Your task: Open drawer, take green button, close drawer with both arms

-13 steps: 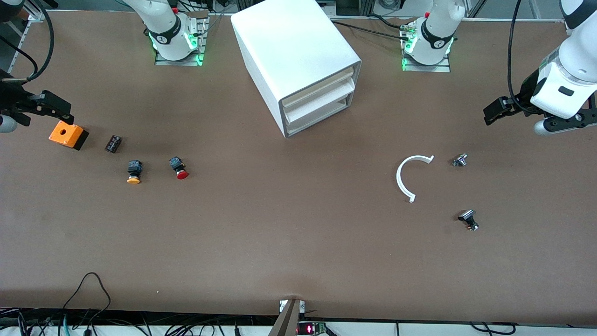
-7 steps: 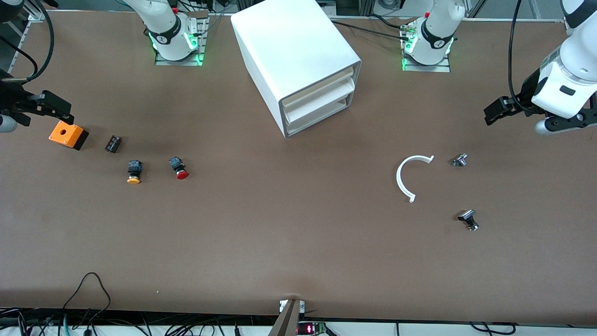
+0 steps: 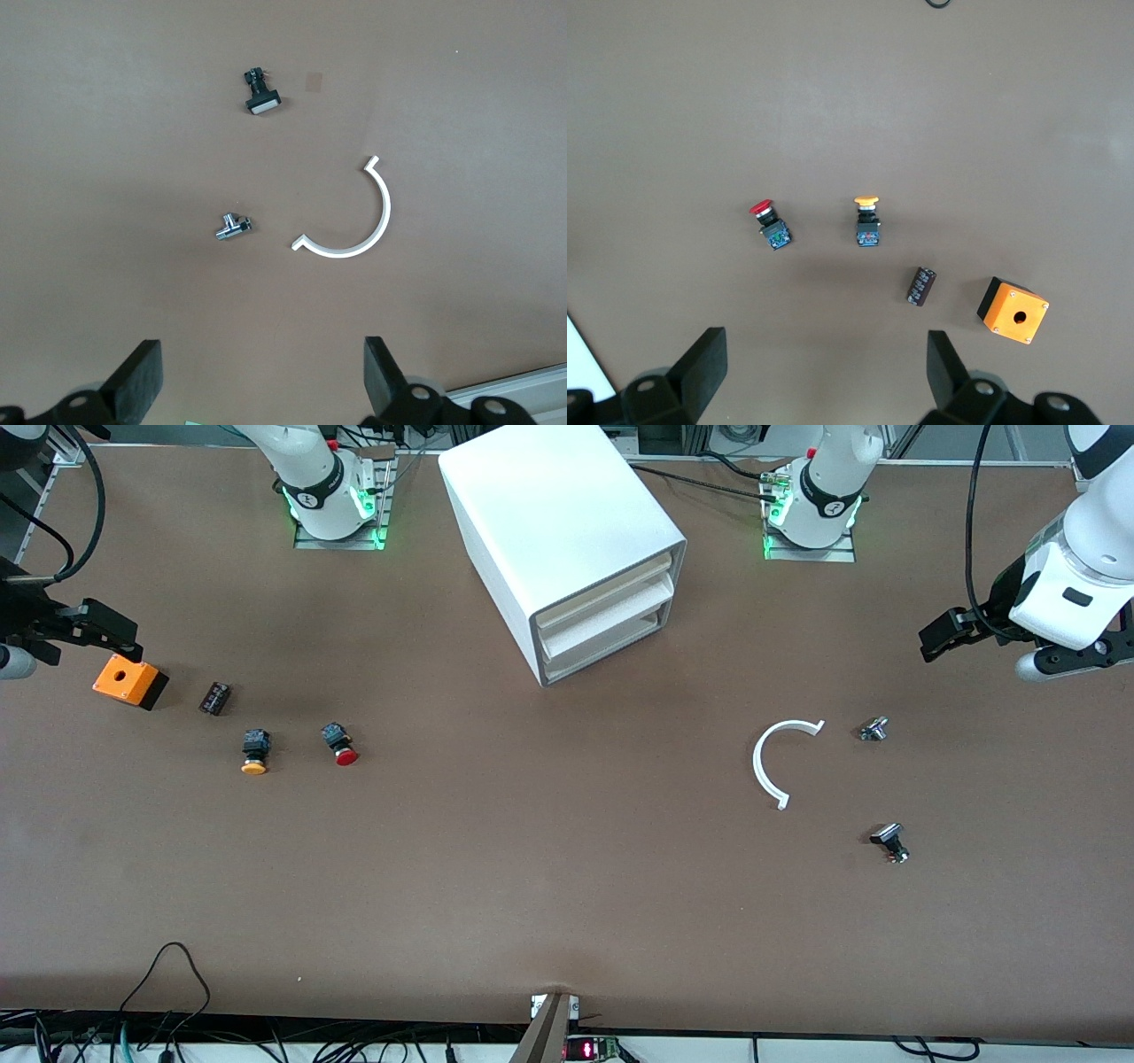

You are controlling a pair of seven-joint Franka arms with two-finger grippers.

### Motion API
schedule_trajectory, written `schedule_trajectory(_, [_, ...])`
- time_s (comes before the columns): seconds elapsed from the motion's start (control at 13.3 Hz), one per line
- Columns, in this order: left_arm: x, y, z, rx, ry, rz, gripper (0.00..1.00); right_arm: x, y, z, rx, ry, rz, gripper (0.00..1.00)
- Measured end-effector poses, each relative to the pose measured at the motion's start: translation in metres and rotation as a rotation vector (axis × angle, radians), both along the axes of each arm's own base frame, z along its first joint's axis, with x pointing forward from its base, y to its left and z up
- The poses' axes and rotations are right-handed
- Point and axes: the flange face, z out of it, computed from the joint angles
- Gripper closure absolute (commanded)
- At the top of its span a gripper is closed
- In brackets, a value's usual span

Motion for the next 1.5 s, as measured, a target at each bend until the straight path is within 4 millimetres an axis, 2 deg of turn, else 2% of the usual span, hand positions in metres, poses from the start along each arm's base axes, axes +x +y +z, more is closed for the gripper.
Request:
schedule_trajectory(0.37, [0.000,0.000,0.000,0.000,0.000,0.000,0.00,0.002,0.000,-0.003,0.000,0.001,0.000,0.00])
schedule_trajectory(0.75, [0.004,-0.001,0.003,-0.001,-0.006,-0.001,0.00,0.007,0.002,0.003,0.045,-0.045,-0.017,0.00])
schedule_trajectory(1.12, [0.018,-0.004,-0.029,0.001,0.056,-0.006,0.00,0.007,0.000,0.004,0.054,-0.048,-0.040,0.00])
schedule_trajectory(1.5, [0.016,-0.020,-0.036,0.004,0.090,-0.035,0.00,0.006,-0.001,0.004,0.054,-0.046,-0.042,0.00])
